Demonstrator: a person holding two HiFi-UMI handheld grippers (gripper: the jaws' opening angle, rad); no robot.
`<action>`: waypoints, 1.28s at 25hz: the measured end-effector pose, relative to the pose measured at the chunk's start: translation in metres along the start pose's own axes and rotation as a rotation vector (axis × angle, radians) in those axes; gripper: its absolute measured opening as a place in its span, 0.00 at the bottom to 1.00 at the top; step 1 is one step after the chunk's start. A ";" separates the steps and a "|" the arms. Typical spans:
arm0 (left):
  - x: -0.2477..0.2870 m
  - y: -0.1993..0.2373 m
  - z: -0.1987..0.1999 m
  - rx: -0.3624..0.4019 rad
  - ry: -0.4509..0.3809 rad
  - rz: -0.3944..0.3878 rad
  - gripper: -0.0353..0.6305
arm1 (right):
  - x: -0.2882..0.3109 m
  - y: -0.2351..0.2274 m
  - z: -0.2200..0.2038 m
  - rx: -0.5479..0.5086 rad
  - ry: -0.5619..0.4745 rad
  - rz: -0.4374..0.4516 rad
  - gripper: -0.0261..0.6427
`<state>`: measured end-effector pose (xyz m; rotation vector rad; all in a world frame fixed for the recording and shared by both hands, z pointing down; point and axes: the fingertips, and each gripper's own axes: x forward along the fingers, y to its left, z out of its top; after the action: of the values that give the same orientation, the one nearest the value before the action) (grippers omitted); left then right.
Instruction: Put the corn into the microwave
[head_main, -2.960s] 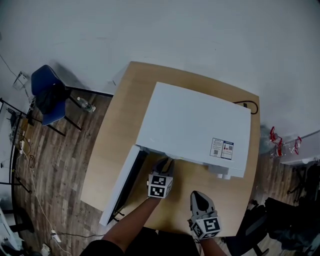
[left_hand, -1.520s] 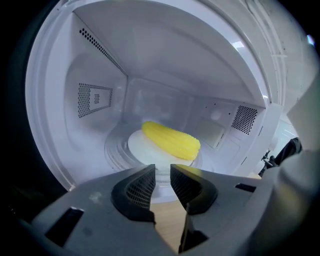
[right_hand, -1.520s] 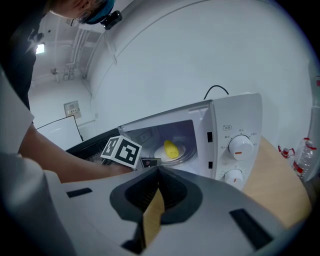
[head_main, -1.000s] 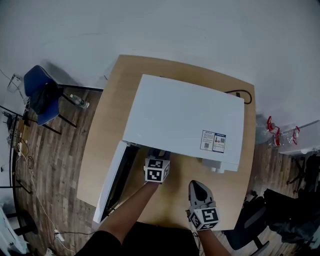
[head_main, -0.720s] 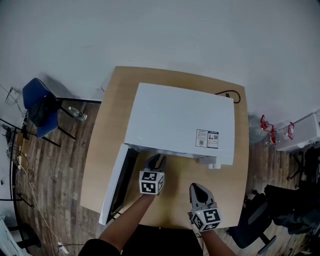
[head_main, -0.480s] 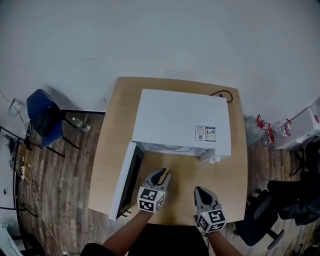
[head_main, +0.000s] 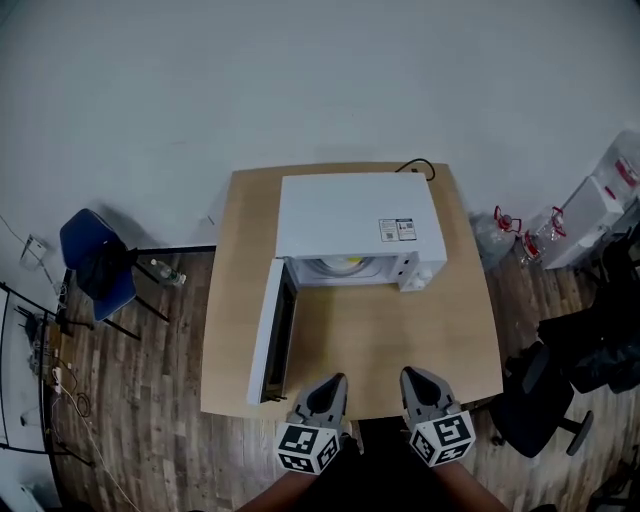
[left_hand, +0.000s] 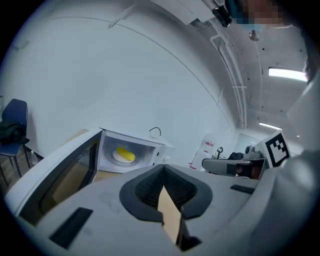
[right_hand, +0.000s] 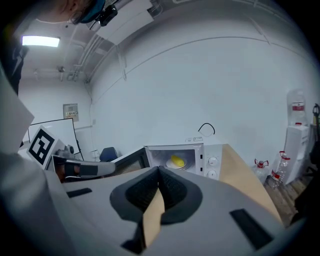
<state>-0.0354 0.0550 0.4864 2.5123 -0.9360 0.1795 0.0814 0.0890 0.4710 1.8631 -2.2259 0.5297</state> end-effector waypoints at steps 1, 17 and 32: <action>-0.008 -0.006 0.001 0.014 -0.013 0.008 0.07 | -0.007 0.003 -0.001 -0.003 0.001 -0.012 0.13; -0.047 -0.044 0.013 0.124 -0.137 0.103 0.07 | -0.050 0.025 0.018 -0.114 -0.097 0.013 0.13; -0.041 -0.067 0.018 0.140 -0.158 0.109 0.07 | -0.067 0.018 0.013 -0.132 -0.102 0.006 0.13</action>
<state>-0.0237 0.1158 0.4344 2.6351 -1.1618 0.0839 0.0780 0.1474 0.4323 1.8553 -2.2702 0.2863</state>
